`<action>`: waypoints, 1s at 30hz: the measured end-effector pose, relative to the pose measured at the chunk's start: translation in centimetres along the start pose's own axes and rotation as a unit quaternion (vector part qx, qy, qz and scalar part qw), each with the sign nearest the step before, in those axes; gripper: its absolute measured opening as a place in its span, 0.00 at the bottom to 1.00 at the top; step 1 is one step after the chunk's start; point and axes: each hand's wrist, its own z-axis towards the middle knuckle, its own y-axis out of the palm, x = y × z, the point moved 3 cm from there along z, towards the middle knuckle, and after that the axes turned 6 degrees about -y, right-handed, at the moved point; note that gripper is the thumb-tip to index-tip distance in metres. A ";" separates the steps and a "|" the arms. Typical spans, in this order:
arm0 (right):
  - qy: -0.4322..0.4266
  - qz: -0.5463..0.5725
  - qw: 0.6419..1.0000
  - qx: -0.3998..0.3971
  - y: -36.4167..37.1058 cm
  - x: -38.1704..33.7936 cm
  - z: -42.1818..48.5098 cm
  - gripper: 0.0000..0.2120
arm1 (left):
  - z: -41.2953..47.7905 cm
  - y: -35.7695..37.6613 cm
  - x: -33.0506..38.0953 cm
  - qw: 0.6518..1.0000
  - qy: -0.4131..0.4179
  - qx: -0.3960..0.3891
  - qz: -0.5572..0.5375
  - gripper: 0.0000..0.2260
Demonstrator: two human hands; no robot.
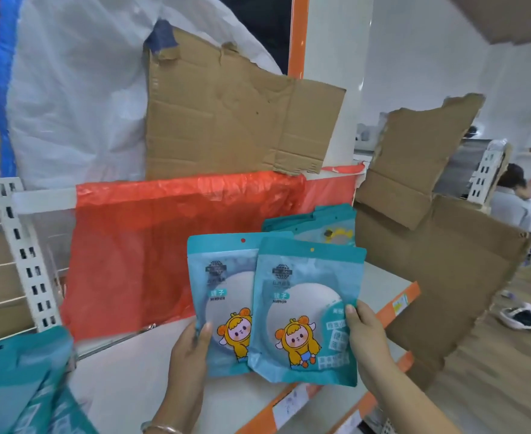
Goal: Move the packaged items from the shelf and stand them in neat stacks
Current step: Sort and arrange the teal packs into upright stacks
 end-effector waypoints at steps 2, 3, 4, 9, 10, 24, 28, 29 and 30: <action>0.000 -0.006 1.000 0.004 -0.3 0.5 1.7 0.11 | 1.1 1.2 -0.3 1.000 0.001 0.005 0.006 0.08; 0.000 -0.004 1.000 0.004 -0.4 0.8 2.6 0.11 | 1.7 1.8 -0.3 1.000 0.003 0.008 0.008 0.08; 0.003 -0.002 1.000 0.006 -0.5 1.1 3.5 0.11 | 2.2 2.4 -0.3 1.000 0.008 0.012 0.011 0.07; 0.027 0.006 1.000 0.011 -1.7 2.9 8.2 0.11 | 4.4 5.9 -1.3 0.999 0.015 0.029 0.017 0.07; 0.028 0.010 1.000 0.011 -2.1 3.1 9.2 0.11 | 4.8 6.8 -1.7 0.999 0.009 0.036 0.016 0.08; 0.033 0.017 0.993 -0.110 -7.1 6.3 32.1 0.11 | 12.0 20.9 -5.0 0.988 0.005 0.154 -0.013 0.08; 0.043 0.009 0.993 -0.111 -8.5 7.3 37.4 0.11 | 13.4 21.9 -6.7 0.978 -0.004 0.206 -0.045 0.09; 0.044 0.006 0.993 -0.110 -8.7 7.5 38.6 0.10 | 13.7 22.0 -7.4 0.975 -0.009 0.215 -0.060 0.08; 0.044 0.003 0.993 -0.108 -8.7 7.9 39.8 0.10 | 13.9 22.1 -8.0 0.973 -0.022 0.220 -0.065 0.08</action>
